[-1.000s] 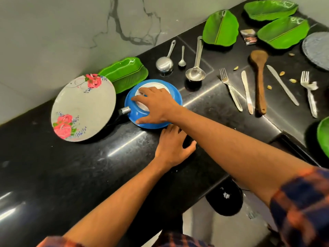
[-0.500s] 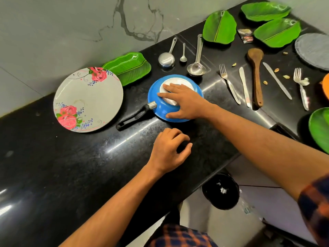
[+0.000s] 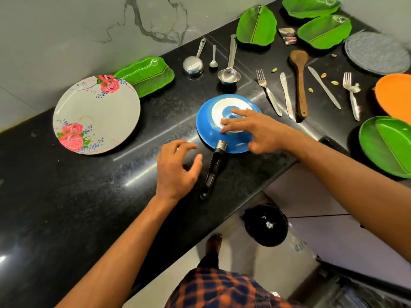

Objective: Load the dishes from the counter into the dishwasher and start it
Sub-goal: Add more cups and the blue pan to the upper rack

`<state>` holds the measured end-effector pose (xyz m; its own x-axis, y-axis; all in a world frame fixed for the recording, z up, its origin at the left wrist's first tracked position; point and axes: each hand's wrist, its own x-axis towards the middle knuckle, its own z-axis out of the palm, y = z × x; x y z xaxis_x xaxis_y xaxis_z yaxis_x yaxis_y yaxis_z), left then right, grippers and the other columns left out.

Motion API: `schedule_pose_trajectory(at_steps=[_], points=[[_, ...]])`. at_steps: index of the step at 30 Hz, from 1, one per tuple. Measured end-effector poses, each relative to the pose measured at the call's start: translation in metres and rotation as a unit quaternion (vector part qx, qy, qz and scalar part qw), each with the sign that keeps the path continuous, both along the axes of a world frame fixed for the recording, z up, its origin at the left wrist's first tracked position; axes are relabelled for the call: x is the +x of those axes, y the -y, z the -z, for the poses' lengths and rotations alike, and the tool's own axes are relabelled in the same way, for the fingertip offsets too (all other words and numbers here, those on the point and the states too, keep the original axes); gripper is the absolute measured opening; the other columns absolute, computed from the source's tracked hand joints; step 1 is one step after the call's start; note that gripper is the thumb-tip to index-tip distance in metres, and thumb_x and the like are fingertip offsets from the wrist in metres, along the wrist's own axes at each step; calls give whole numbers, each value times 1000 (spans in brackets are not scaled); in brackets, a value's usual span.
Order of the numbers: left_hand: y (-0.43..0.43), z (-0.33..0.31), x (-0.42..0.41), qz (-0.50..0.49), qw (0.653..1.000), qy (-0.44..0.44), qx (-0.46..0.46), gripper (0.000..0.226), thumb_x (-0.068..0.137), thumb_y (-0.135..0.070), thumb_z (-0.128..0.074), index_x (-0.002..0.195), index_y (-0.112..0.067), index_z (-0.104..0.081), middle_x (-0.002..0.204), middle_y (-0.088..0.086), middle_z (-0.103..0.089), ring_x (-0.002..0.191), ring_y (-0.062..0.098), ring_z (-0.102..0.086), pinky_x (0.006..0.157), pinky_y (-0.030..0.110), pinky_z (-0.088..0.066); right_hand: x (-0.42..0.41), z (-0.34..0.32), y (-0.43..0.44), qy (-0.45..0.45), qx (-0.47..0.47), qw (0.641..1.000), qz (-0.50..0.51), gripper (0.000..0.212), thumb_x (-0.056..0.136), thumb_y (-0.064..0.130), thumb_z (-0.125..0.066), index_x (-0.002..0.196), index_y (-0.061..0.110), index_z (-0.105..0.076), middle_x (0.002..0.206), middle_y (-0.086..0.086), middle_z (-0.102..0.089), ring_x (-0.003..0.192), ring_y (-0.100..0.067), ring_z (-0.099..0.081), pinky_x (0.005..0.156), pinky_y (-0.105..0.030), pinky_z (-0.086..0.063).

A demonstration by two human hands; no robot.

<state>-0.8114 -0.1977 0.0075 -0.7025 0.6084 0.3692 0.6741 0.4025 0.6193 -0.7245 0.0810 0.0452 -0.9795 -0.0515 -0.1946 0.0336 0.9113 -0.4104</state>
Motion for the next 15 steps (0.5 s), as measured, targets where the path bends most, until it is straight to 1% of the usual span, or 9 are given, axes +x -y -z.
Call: schedule_pose_trajectory(at_steps=[2, 3, 4, 6, 7, 8, 9, 11, 15], points=[[3, 14, -9, -17, 996, 8, -82, 38, 85, -44, -65, 118, -24, -66, 122, -5, -61, 117, 18, -52, 96, 37, -40, 21, 2, 0, -67, 30, 997, 29, 79, 59, 0, -59, 131, 32, -63, 149, 9, -52, 147, -27, -35, 119, -41, -30], [5, 22, -12, -19, 993, 9, -119, 45, 83, -48, -65, 122, -25, -64, 127, -5, -59, 124, 19, -50, 100, 39, -39, 30, 6, 5, -119, 42, 990, 65, 68, 60, 5, -59, 123, 28, -68, 141, 5, -60, 137, -30, -46, 114, -46, -38], [7, 29, -14, -18, 989, 9, -149, 51, 83, -52, -64, 126, -25, -62, 133, -4, -56, 130, 20, -47, 107, 44, -37, 38, 11, 15, -170, 41, 976, 126, 55, 63, 12, -60, 115, 26, -70, 131, 2, -65, 125, -30, -55, 105, -50, -47], [8, 38, -12, -15, 982, 9, -187, 57, 85, -56, -61, 133, -24, -57, 143, 0, -51, 141, 23, -38, 119, 53, -23, 52, 20, 48, -223, -6, 927, 301, 31, 72, 26, -63, 103, 26, -68, 108, 3, -67, 100, -25, -61, 85, -47, -53], [7, 41, -10, -17, 980, 10, -198, 57, 87, -55, -61, 135, -24, -55, 147, 1, -47, 144, 23, -33, 122, 53, -15, 56, 25, 69, -219, -44, 895, 387, 24, 76, 33, -67, 100, 28, -65, 98, 6, -65, 92, -21, -60, 80, -44, -53], [7, 41, -8, -19, 979, 10, -205, 57, 88, -55, -60, 136, -24, -54, 150, 1, -45, 146, 23, -30, 123, 51, -10, 58, 27, 90, -190, -82, 864, 460, 28, 78, 44, -70, 100, 29, -61, 90, 9, -64, 86, -19, -61, 78, -40, -52], [6, 41, -7, -23, 978, 9, -207, 57, 89, -54, -60, 136, -23, -53, 150, 1, -44, 147, 22, -29, 123, 51, -9, 58, 28, 109, -142, -119, 838, 514, 38, 77, 57, -70, 102, 31, -56, 86, 10, -64, 85, -18, -62, 78, -37, -51], [4, 40, -6, -27, 978, 4, -208, 57, 88, -54, -60, 135, -23, -53, 149, 1, -43, 146, 22, -30, 123, 52, -10, 54, 29, 138, -60, -163, 808, 564, 56, 72, 76, -65, 106, 35, -47, 88, 12, -67, 95, -23, -66, 82, -38, -46], [4, 39, -5, -31, 979, 1, -202, 55, 88, -52, -61, 133, -22, -54, 148, 2, -45, 144, 24, -33, 122, 53, -13, 38, 27, 162, -69, -129, 812, 566, 70, 74, 78, -63, 117, 31, -35, 118, 4, -66, 110, -31, -63, 78, -40, -37]])
